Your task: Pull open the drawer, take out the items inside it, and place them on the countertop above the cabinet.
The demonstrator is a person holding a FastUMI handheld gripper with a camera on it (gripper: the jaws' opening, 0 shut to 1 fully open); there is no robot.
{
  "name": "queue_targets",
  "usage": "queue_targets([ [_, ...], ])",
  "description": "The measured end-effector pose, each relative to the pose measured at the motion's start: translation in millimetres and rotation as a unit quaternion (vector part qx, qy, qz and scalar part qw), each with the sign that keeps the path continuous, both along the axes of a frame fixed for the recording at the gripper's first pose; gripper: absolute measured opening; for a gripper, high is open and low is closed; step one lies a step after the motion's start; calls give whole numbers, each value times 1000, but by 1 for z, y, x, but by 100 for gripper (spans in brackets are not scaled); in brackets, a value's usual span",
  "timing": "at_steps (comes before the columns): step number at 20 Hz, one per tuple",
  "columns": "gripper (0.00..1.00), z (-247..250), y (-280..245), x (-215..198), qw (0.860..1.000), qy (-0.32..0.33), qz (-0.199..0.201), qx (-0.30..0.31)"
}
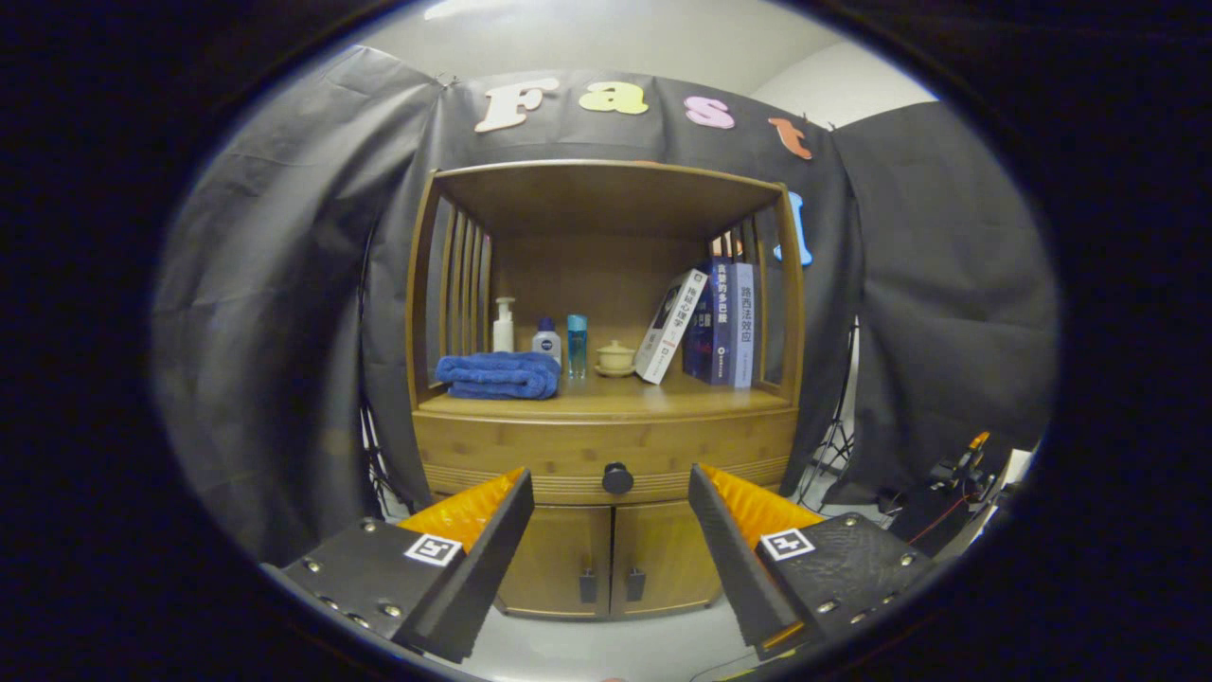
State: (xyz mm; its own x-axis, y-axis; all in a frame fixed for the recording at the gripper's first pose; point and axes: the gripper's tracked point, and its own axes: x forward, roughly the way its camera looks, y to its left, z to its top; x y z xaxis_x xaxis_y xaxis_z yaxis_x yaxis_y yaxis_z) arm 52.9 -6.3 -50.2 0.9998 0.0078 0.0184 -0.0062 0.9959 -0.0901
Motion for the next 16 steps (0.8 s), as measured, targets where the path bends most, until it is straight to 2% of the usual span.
queue_targets([
  [2,99,-19,-3,13,1000,11,1,-16],
  [5,99,-45,-1,38,999,33,10,-1],
  [10,99,-59,-7,94,999,43,-1,30],
  [13,99,-67,-15,124,999,35,-13,18],
  [16,99,-82,-15,155,998,54,-4,15],
])
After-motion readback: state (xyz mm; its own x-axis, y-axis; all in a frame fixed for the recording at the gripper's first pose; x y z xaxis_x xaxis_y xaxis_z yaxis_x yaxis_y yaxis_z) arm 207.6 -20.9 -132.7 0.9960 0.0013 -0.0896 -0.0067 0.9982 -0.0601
